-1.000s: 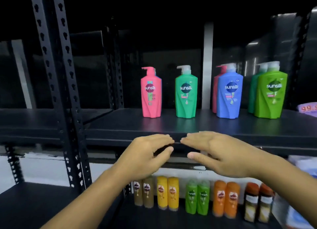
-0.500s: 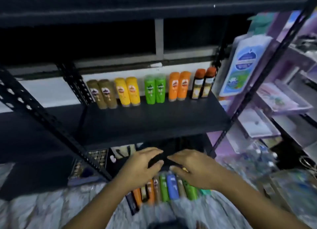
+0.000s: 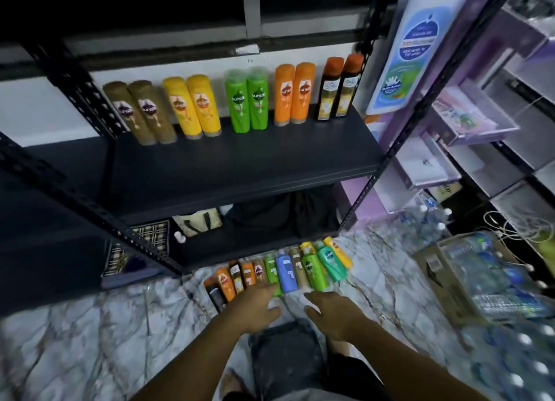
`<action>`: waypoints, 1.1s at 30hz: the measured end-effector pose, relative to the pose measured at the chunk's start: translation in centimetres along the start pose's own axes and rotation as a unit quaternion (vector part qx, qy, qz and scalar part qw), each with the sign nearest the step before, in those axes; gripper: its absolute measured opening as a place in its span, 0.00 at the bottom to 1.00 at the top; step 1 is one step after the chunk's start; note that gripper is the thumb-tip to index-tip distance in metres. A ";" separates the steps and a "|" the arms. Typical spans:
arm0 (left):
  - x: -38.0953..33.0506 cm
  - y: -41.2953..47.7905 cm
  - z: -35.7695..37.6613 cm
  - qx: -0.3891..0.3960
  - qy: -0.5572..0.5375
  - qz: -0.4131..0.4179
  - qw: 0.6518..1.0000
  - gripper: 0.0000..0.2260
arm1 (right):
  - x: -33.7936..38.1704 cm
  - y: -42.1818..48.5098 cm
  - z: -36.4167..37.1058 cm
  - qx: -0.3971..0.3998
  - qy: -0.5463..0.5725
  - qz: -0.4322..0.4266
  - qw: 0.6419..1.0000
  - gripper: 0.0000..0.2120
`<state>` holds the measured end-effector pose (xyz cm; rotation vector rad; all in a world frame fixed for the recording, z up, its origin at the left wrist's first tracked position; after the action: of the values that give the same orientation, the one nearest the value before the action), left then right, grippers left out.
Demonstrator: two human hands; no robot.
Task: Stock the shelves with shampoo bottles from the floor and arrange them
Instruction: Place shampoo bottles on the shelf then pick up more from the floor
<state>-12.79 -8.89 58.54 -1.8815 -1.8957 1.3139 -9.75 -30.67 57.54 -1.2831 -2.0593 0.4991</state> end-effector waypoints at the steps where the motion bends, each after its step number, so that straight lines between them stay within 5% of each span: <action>1: -0.1 -0.1 -0.1 0.004 0.012 0.001 1.000 0.29 | 0.0 0.0 0.4 0.003 0.000 0.007 1.000 0.26; 13: 1.1 2.4 1.2 0.041 0.062 0.048 0.996 0.31 | -1.1 0.1 2.2 -0.049 0.045 0.097 0.993 0.28; 21: -1.5 7.5 0.6 0.003 0.007 0.007 1.000 0.29 | -7.4 3.8 0.6 -0.052 0.107 0.073 0.990 0.25; 33: 5.8 34.1 11.1 -0.024 -0.036 -0.078 0.996 0.28 | -22.8 25.6 10.6 -0.007 0.115 0.093 0.989 0.24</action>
<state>3.57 -15.06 26.74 -1.6875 -2.0811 1.3147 6.35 -39.39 26.73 -1.4779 -1.7667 0.3981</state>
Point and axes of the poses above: each hand's wrist, its own y-axis towards the middle knuckle, its own z-axis out of the palm, x = y × z, the point moved 2 cm from there along y, towards the middle knuckle, and after that the axes turned 2 degrees about -z, right-handed, at the moved point
